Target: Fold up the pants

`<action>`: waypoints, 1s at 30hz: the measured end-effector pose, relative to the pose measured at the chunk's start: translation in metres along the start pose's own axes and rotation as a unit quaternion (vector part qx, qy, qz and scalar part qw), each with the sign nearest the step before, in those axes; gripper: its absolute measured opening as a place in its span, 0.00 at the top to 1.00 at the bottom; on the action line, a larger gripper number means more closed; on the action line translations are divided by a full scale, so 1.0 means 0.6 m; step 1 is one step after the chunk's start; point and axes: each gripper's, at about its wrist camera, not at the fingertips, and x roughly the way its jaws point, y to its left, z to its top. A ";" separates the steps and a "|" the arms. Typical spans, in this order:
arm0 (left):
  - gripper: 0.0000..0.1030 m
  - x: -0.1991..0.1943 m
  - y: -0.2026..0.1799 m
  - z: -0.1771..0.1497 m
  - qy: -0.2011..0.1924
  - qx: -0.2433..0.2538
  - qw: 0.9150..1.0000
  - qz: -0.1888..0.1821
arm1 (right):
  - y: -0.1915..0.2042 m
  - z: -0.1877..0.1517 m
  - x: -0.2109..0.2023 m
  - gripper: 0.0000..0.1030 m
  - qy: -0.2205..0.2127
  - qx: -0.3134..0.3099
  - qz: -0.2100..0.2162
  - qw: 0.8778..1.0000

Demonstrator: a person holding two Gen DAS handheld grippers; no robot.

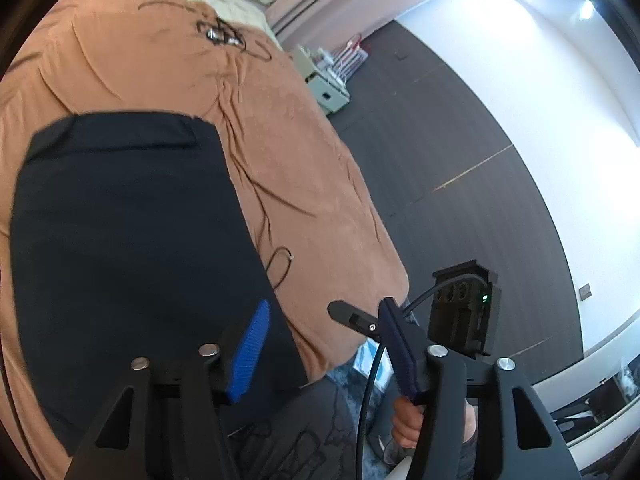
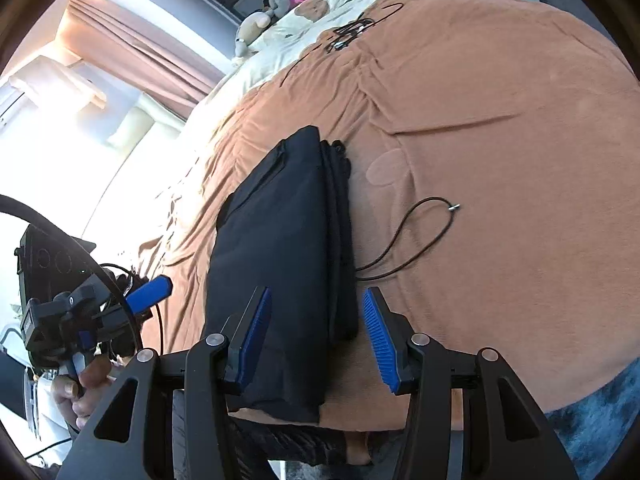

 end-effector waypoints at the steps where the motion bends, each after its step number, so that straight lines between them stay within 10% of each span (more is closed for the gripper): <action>1: 0.43 -0.007 0.002 0.002 -0.002 0.000 1.000 0.002 | 0.001 0.000 0.004 0.56 0.003 -0.002 0.001 1.000; 30: 0.43 -0.100 0.238 0.000 -0.047 -0.122 0.978 0.160 | 0.046 0.088 0.178 0.67 0.054 -0.059 -0.006 0.997</action>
